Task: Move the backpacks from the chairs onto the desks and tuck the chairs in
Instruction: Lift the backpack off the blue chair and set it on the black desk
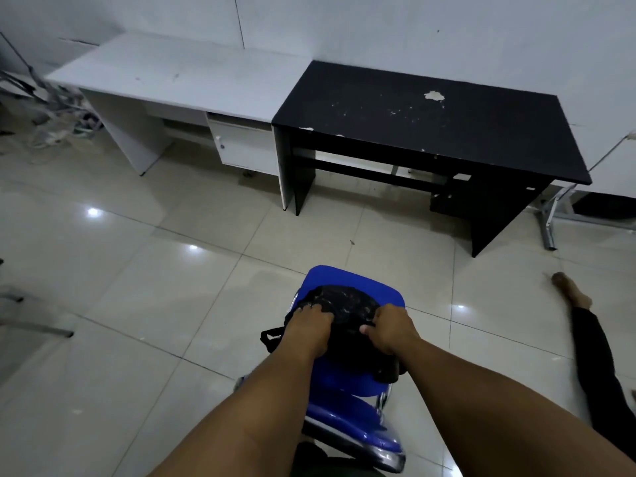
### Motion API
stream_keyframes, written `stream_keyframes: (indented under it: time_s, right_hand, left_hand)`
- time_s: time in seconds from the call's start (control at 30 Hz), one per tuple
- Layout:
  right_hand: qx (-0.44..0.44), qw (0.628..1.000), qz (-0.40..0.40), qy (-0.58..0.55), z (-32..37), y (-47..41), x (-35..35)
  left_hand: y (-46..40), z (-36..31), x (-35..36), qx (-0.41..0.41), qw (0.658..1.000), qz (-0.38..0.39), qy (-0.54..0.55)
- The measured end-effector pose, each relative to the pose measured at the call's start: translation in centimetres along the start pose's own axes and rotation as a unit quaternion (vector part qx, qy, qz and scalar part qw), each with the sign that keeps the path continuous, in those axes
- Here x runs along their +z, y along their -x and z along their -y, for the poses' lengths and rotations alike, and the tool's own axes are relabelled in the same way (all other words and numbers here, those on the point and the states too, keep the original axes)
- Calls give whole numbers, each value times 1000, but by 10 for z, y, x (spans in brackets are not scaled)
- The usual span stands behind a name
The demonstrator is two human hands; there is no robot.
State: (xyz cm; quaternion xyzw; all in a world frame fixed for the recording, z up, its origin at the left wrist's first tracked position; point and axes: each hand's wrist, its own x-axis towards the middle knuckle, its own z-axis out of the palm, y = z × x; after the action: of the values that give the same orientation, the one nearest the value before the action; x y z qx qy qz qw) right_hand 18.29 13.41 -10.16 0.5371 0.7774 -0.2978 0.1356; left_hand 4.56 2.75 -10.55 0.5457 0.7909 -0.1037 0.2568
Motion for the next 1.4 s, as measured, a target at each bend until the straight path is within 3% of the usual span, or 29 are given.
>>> stream_keyframes:
  time_s: [0.2,0.33,0.57,0.77,0.87,1.0,1.07,1.13,1.27,1.33,1.4]
  right_hand:
    - [21,997,-49,-62,3,-8,-16]
    - [-27,986,-106,-128,9,-2,-25]
    - [-119,970,-163,-133,15,0,-31]
    - [-203,966,-48,-154,-4,-10,-39]
    - [-217,963,-2,-162,-17,-19,-56]
    - [-162,977,-67,-120,-32,-35,-82]
    - [-127,978,-93,-137,-43,-49,-101]
    - [-150,974,-108,-133,-52,-63,-120]
    - [-192,957,-159,-147,-52,-80,-169]
    - [-193,956,-178,-132,-53,-87,-192]
    - [-204,954,-185,-121,-58,-94,-214]
  left_hand:
    - [-10,-6,-30,-3,996,-76,53]
    - [-19,-20,-51,-21,984,-150,93]
    - [-37,-45,-82,-138,945,-150,254]
    - [-56,-75,-106,-172,907,-140,359]
    - [-73,-106,-118,-229,852,-155,444]
    - [-93,-149,-129,-284,778,-192,527]
    - [-100,-171,-139,-285,759,-225,541]
    - [-102,-183,-149,-271,733,-260,568]
    - [-102,-179,-150,-211,647,-329,655]
    - [-101,-173,-145,-210,625,-398,638]
    - [-104,-162,-137,-241,638,-441,583]
